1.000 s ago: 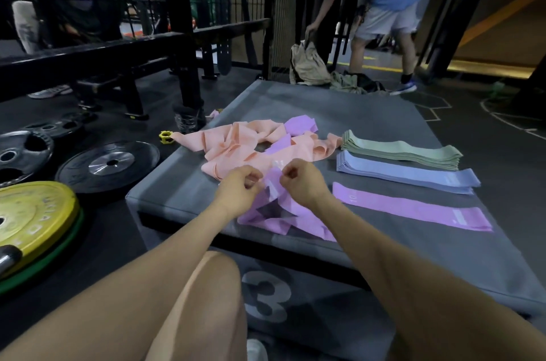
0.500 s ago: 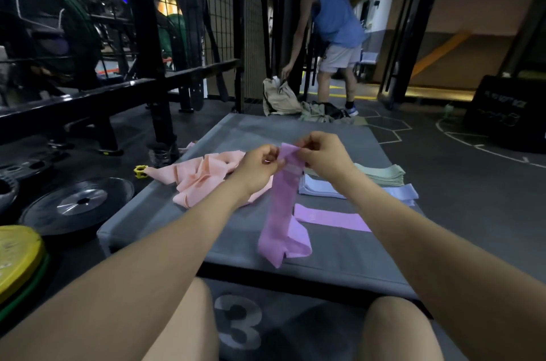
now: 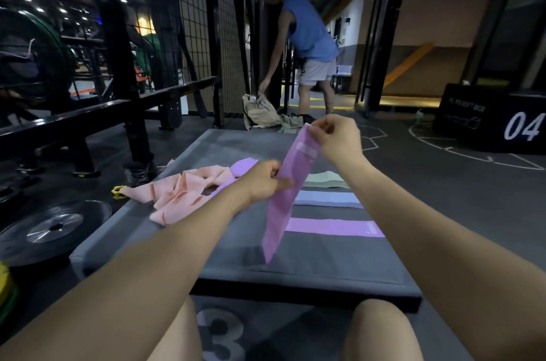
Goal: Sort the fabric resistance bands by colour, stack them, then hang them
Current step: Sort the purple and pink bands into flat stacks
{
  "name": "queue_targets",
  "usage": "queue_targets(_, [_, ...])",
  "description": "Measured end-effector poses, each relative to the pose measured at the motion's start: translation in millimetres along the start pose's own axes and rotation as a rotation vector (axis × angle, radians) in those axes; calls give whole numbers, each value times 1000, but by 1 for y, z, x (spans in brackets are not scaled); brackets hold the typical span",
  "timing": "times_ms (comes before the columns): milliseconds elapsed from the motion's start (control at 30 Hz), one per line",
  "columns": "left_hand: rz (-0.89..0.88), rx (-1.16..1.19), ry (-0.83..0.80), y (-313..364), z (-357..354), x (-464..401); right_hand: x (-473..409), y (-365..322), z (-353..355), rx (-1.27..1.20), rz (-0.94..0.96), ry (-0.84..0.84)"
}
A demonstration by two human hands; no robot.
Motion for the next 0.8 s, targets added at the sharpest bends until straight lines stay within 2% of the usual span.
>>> queue_targets(267, [139, -319, -128, -41, -2, 10, 4, 66, 36, -40, -348, 209])
queue_targets(467, [285, -453, -64, -67, 9, 12, 26, 125, 43, -70, -602, 271])
queue_targets(533, [315, -384, -15, -76, 11, 7, 33, 142, 41, -76, -660, 261])
queue_targets(700, [441, 114, 236, -98, 3, -14, 42, 178, 35, -77, -722, 243])
queue_targets(800, [450, 318, 362, -107, -7, -29, 41, 199, 30, -64, -758, 231])
Point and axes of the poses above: each hand's wrist, its own x-axis away from the middle knuckle, its own z-axis out of the back of the hand, y = z × x, the point moved 1 cm from there along -x, towards the middle knuckle, and after that the axes turned 12 degrees about x, right-handed, at the moved point
